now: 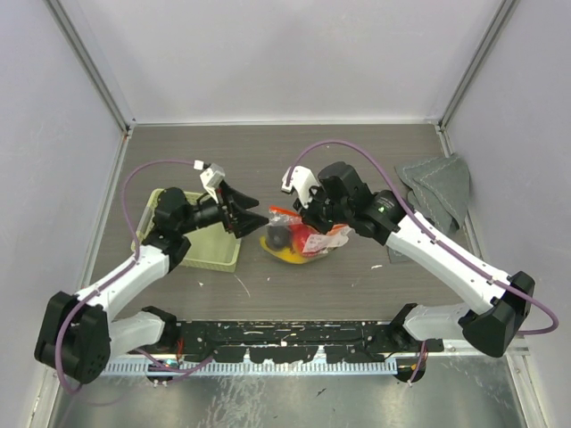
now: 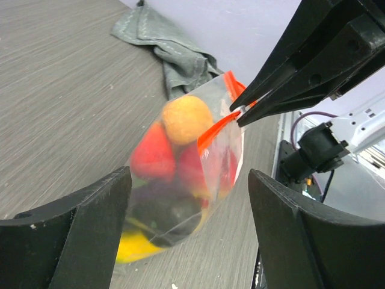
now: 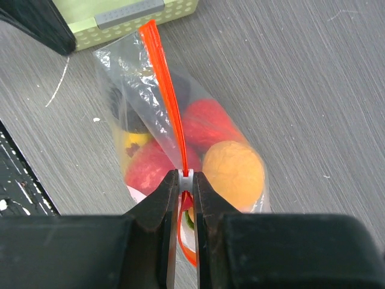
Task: Place the food in the zip-top bag and seal the zipper
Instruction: Zip the zipper food storage bag at the center of the board.
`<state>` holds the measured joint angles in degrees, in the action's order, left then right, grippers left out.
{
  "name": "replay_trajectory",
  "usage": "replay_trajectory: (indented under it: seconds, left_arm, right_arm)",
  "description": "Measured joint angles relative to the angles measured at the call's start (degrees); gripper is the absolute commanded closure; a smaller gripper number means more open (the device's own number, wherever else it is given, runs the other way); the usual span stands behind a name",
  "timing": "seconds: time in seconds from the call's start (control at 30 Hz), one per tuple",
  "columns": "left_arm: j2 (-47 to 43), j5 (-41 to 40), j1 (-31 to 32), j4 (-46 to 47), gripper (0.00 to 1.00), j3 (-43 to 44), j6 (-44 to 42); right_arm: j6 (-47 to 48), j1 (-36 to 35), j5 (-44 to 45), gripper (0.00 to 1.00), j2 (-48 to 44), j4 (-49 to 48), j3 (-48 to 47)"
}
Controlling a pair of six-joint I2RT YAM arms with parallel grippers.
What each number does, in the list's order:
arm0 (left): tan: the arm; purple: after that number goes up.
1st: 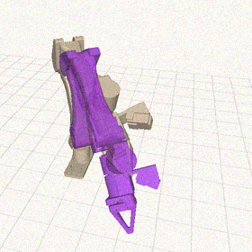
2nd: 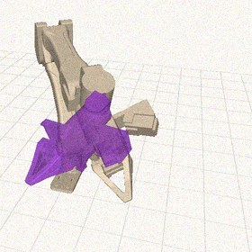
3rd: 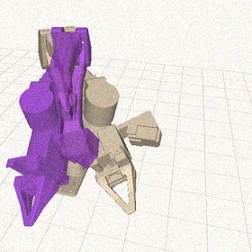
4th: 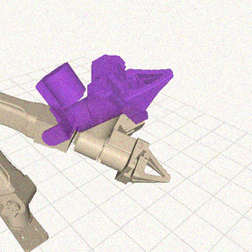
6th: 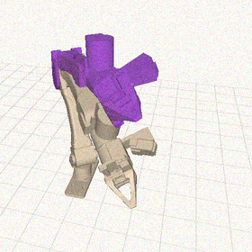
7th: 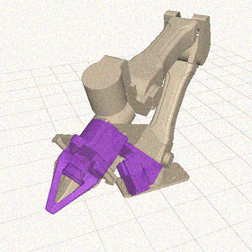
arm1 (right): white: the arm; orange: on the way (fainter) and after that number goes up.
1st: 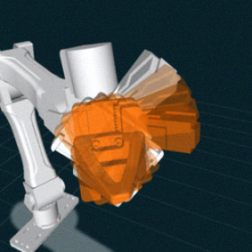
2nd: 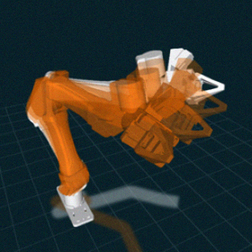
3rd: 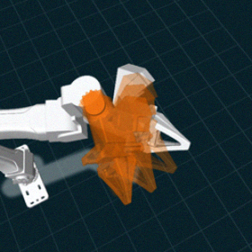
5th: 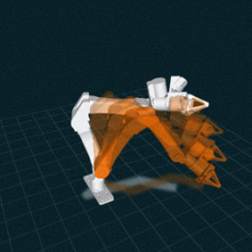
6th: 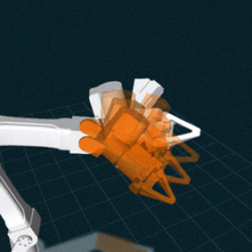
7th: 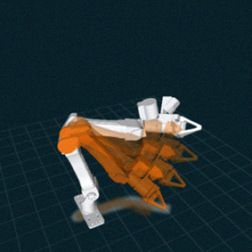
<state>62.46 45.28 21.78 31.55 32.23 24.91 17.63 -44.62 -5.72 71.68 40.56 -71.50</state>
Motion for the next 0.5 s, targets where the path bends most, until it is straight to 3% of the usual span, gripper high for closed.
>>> replay_trajectory:
  seconds: [0.27, 0.5]
  left_arm:
    - [10.80, 5.79, 3.08, 4.46, 0.24, 4.96, 2.95]
    - [14.69, 8.46, 5.44, 6.25, 0.37, 6.86, 3.34]
  right_arm:
    - [0.92, 0.02, -2.84, 0.97, 0.85, 0.33, -2.47]
    - [1.70, 0.02, -3.98, 0.97, 1.44, 0.39, -2.97]
